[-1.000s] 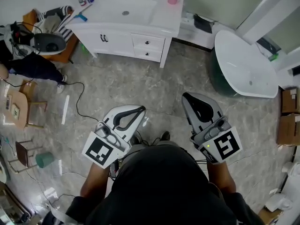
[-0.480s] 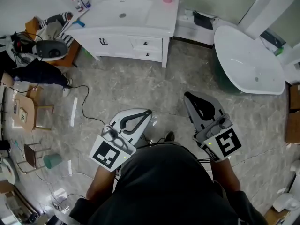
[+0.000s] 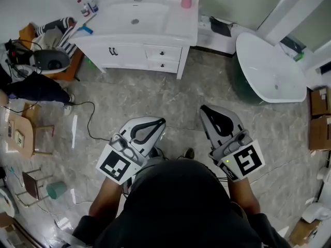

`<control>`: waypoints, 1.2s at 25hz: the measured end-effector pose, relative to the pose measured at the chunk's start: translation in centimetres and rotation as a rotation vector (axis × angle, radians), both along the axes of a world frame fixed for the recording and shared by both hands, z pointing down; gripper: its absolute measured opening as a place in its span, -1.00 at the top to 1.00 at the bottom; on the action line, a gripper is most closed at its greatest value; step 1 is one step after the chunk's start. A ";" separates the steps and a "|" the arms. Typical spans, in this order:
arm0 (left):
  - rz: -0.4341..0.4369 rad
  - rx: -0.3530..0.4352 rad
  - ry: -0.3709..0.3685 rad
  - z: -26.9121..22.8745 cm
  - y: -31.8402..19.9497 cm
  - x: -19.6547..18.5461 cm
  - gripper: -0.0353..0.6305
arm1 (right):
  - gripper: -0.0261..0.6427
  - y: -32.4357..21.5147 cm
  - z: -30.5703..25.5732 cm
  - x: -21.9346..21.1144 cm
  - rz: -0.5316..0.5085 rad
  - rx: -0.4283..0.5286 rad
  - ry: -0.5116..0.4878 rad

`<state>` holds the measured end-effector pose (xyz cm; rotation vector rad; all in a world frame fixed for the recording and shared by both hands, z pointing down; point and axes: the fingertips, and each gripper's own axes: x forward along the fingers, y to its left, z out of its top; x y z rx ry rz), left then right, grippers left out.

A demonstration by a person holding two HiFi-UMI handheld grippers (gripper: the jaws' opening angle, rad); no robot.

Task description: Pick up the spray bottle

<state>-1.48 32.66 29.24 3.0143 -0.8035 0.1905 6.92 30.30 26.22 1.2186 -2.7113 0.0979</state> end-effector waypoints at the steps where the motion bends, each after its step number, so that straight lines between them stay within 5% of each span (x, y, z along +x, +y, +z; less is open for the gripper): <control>1: 0.004 -0.006 0.006 0.1 -0.4 -1.0 0.88 | 0.89 -0.2 0.0 -1.0 0.003 -0.003 0.006; 12: 0.067 0.031 0.056 -1.1 -3.0 -7.0 0.88 | 0.89 -2.5 -0.2 -6.9 0.055 -0.011 0.052; 19: 0.013 -0.025 0.077 0.1 -4.2 -10.3 0.88 | 0.89 -3.6 -0.7 -10.8 -0.008 -0.001 0.080; 30: -0.054 -0.113 0.065 2.1 -7.7 -5.9 0.88 | 0.89 -8.4 1.2 -6.2 -0.058 -0.047 0.061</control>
